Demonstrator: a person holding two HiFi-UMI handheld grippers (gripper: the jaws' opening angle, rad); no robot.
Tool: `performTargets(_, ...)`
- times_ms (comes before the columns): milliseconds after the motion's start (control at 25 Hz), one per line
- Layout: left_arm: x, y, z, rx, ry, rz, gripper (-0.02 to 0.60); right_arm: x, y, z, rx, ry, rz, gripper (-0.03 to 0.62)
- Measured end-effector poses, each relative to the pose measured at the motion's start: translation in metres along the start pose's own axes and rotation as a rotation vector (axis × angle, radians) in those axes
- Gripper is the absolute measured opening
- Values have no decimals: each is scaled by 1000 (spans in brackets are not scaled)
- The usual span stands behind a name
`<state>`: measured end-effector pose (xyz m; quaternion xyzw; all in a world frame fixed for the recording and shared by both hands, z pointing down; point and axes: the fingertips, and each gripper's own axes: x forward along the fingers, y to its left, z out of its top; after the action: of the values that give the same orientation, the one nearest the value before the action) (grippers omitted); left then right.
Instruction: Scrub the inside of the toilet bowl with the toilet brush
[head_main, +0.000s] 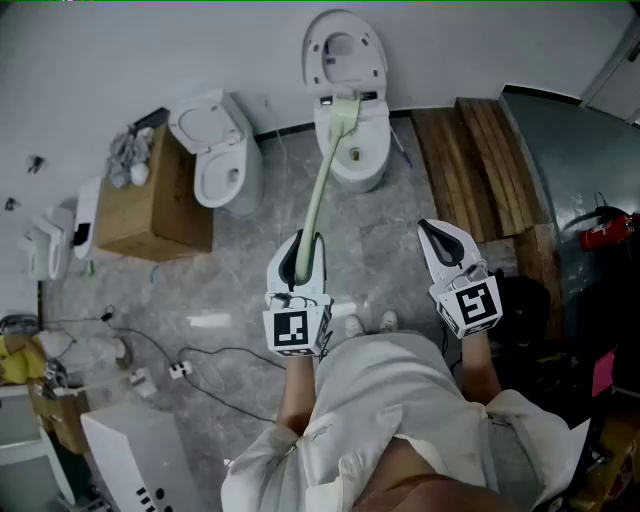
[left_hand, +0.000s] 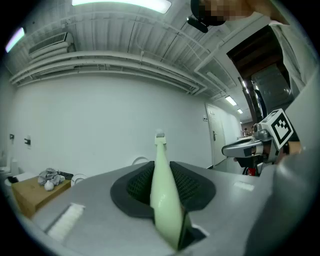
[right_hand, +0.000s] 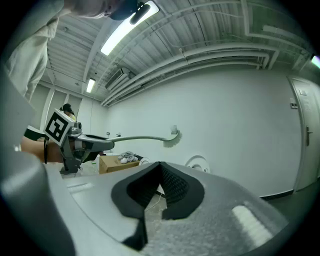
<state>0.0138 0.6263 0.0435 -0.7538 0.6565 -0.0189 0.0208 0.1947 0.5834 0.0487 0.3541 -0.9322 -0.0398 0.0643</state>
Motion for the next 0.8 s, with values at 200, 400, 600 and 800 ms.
performTargets(200,12,-14,-5,1,3,7,115,0,-16,-7,10,-14,-13,3)
performTargets(400,24,-24,-11,-9,30,43,115,2,-26,-16,43,-39,15,3)
performTargets(600,33,-24,-14,-9,45,73,114,12,-35,-19,48,-38,42,3)
performTargets(800,48,-15,-19,-20,34,87,115,28,-47,-25,53,-27,48,3)
